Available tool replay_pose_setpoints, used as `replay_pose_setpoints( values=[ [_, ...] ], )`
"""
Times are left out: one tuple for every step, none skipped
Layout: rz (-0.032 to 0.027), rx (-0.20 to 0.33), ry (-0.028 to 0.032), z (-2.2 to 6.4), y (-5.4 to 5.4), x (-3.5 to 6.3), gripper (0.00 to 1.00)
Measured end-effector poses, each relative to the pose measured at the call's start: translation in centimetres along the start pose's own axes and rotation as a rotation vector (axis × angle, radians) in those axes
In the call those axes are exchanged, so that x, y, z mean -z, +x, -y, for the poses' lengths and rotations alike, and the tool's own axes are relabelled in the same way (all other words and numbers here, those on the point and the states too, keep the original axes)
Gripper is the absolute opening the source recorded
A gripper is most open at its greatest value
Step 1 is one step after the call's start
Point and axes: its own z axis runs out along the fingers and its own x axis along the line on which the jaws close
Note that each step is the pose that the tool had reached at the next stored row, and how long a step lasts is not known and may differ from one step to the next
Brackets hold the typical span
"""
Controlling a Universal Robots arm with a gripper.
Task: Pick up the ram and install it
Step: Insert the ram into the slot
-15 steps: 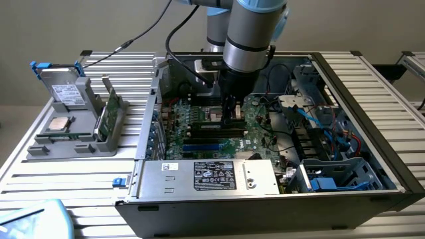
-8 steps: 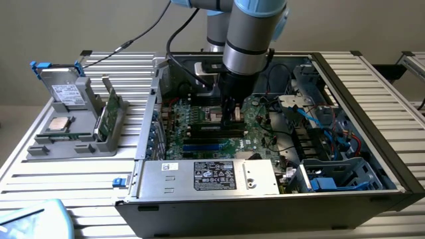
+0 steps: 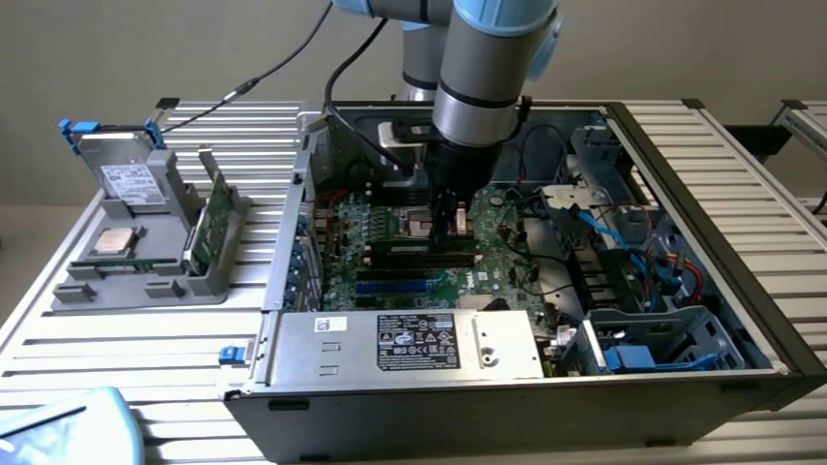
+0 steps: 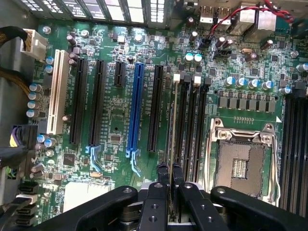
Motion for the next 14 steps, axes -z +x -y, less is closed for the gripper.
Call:
replay_pose_setpoints(
  values=[
    [0.0001, 0.0, 0.0001, -0.02, -0.06, -0.06, 0.14],
    [0.0001, 0.0, 0.0, -0.04, -0.11, -0.11, 0.14],
    [0.0001, 0.0, 0.0, -0.06, -0.15, -0.15, 0.14],
    [-0.0003, 0.0, -0.0001, -0.06, -0.16, -0.17, 0.14],
    [-0.0004, 0.0, -0.0003, -0.08, -0.16, -0.19, 0.14],
    [-0.0002, 0.0, -0.0004, -0.07, -0.16, -0.22, 0.14],
    [-0.0001, 0.0, -0.0005, -0.08, -0.16, -0.27, 0.14],
    [0.0, 0.0, -0.0006, -0.08, -0.17, -0.32, 0.14],
    [0.0, 0.0, -0.0007, -0.08, -0.16, -0.38, 0.14],
    [0.0, 0.0, -0.0009, -0.08, -0.16, -0.44, 0.14],
    [0.0, 0.0, -0.001, -0.08, -0.16, -0.49, 0.14],
    [0.0001, 0.0, -0.0013, -0.07, -0.16, -0.55, 0.14],
    [-0.0001, 0.0, -0.0019, -0.08, -0.16, -0.57, 0.14],
    [-0.0002, 0.0, -0.0023, -0.08, -0.16, -0.58, 0.14]
  ],
)
